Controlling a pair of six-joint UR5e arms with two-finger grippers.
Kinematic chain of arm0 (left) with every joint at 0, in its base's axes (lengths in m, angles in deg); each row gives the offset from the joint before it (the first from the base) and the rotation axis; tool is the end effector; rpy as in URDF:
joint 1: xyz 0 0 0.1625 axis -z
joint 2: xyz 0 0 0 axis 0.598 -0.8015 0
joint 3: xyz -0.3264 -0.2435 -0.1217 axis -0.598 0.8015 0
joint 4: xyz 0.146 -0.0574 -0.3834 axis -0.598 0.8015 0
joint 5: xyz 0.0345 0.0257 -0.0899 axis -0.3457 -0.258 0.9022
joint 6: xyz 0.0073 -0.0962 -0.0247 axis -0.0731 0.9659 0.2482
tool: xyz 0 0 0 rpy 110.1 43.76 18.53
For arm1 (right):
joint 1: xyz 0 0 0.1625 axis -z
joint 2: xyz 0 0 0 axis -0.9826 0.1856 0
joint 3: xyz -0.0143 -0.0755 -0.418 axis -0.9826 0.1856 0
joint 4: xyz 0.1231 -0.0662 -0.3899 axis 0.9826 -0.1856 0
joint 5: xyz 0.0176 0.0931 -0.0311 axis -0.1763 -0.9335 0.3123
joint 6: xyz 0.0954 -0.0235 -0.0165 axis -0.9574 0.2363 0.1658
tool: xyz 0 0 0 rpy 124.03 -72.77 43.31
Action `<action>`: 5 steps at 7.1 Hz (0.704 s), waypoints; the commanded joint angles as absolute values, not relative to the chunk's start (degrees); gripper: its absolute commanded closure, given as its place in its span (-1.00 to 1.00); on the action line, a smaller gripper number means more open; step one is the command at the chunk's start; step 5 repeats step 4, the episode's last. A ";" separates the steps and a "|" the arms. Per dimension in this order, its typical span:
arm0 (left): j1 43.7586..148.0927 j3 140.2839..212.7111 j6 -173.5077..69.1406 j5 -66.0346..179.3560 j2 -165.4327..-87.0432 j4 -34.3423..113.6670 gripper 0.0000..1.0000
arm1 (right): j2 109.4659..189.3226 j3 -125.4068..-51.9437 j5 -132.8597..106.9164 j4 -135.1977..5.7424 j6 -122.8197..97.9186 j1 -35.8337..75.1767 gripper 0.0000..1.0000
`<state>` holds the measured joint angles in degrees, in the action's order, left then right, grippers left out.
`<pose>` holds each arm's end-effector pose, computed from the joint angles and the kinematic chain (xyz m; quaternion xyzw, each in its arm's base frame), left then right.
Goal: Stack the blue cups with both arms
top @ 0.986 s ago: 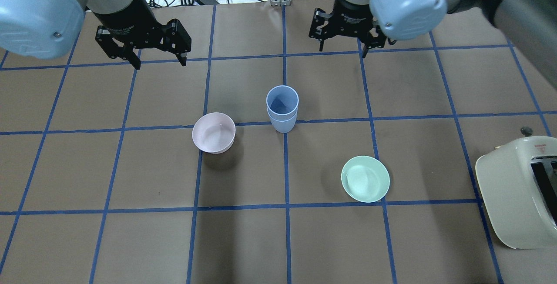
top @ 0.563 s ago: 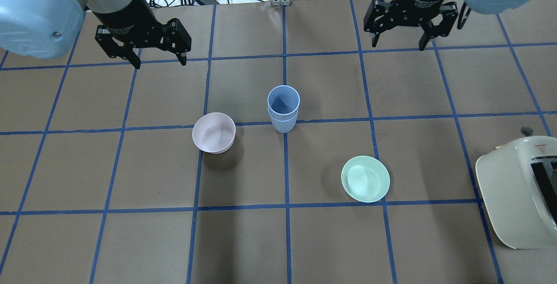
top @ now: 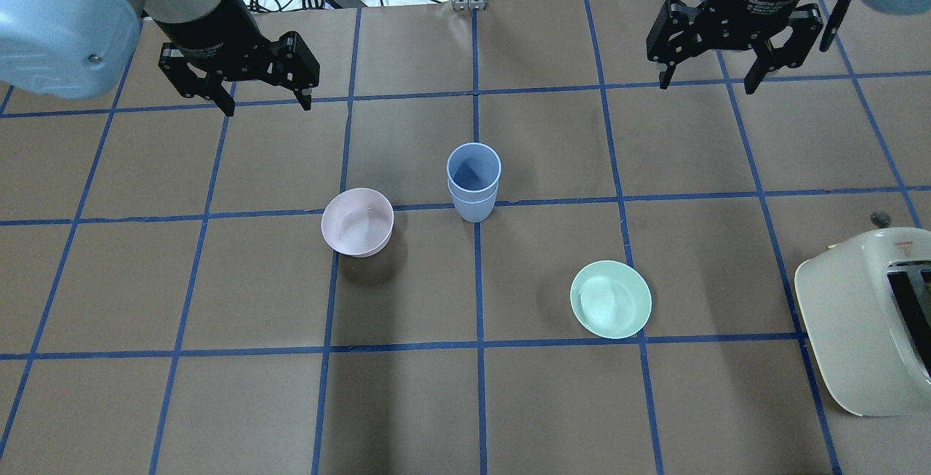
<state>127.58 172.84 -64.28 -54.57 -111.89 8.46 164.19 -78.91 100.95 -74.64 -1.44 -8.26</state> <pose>-0.1418 -0.5323 0.4729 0.0155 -0.9997 0.0205 0.0033 0.1090 -0.5335 0.4927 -0.0690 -0.9975 -0.0163 0.0083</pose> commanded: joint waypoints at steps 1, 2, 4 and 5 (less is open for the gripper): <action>127.61 172.98 -64.28 -54.61 -111.83 8.55 -1.00 | 164.40 -79.00 101.46 -74.38 -1.40 -8.41 -1.00; 127.61 172.89 -64.28 -54.61 -111.83 8.55 -1.00 | 164.40 -78.83 101.46 -74.64 -1.49 -8.41 -1.00; 127.61 172.89 -64.28 -54.61 -111.83 8.55 -1.00 | 164.40 -78.74 101.46 -74.73 -1.57 -8.41 -1.00; 127.61 172.89 -64.28 -54.61 -111.83 8.55 -1.00 | 164.40 -78.74 101.46 -74.73 -1.57 -8.41 -1.00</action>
